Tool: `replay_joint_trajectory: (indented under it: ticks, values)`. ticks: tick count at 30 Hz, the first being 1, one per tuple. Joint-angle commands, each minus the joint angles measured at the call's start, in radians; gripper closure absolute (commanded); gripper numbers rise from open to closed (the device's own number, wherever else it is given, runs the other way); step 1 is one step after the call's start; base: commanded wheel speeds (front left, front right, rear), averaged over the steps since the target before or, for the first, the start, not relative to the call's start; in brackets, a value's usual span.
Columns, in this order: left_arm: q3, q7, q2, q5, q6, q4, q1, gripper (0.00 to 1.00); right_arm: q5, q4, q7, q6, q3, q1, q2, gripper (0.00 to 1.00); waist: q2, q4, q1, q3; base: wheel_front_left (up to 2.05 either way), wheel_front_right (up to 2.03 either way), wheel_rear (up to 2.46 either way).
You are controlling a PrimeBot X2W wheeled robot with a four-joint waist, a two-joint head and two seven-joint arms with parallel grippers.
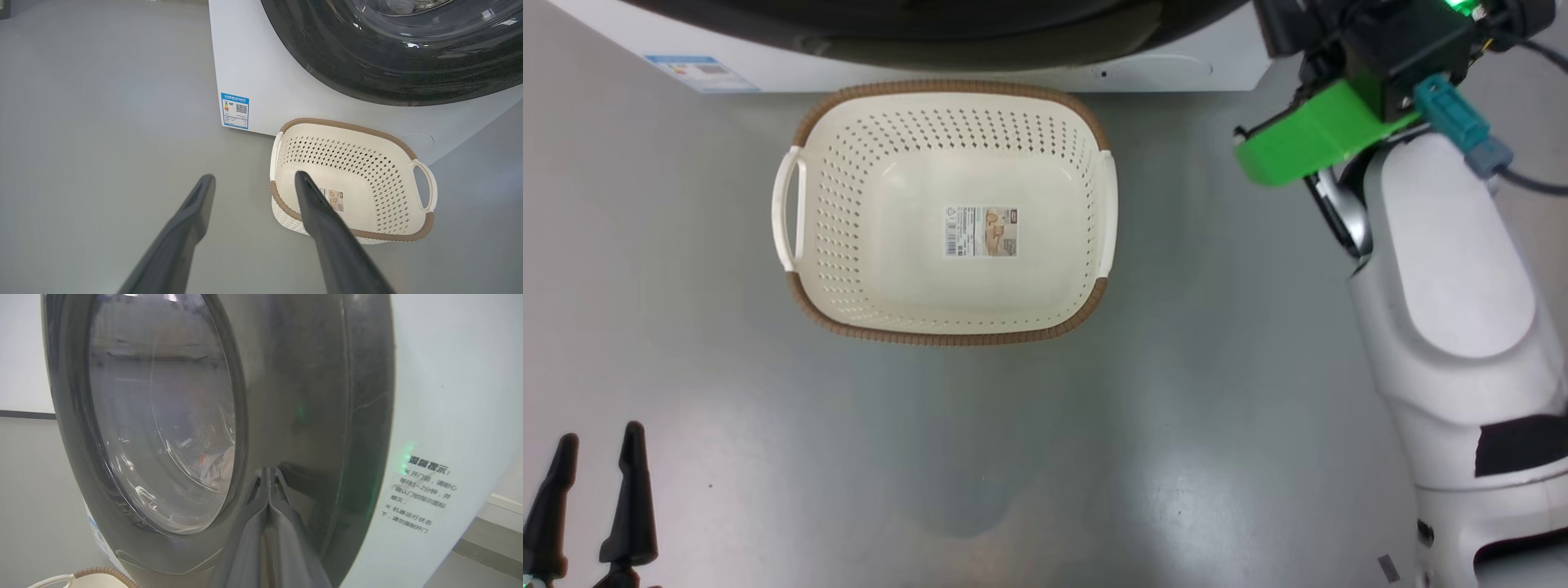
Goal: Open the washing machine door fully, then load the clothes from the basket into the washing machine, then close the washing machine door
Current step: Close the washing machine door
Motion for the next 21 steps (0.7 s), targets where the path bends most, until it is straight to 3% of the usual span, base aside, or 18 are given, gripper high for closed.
replay_joint_trajectory:
  ticks: [1, 12, 20, 21]
  values:
    - [0.035, -0.008, 0.039, -0.009, -0.003, -0.021, -0.010, 0.00, -0.007, -0.013, -0.003, 0.001, 0.001, -0.021, 0.021, 1.00, 0.0000, 0.011, 0.0000, 0.013, 0.00, 0.00, 0.00]
    - [0.000, -0.008, 0.035, -0.031, -0.003, -0.065, -0.069, 0.00, -0.094, 0.082, -0.003, 0.001, -0.108, -0.165, 0.021, 1.00, 0.0000, 0.038, 0.0000, 0.041, 0.00, 0.00, 0.00]
    - [0.036, -0.008, 0.006, -0.026, -0.003, -0.095, -0.070, 0.00, -0.098, 0.056, -0.003, 0.001, -0.153, -0.111, 0.021, 1.00, 0.0000, 0.021, 0.0000, -0.010, 0.00, 0.00, 0.00]
    - [0.042, -0.008, 0.000, -0.025, -0.003, -0.101, -0.071, 0.00, -0.093, 0.043, -0.003, 0.001, -0.153, -0.089, 0.021, 0.95, 0.0000, 0.016, 0.0000, -0.021, 0.00, 0.00, 0.00]
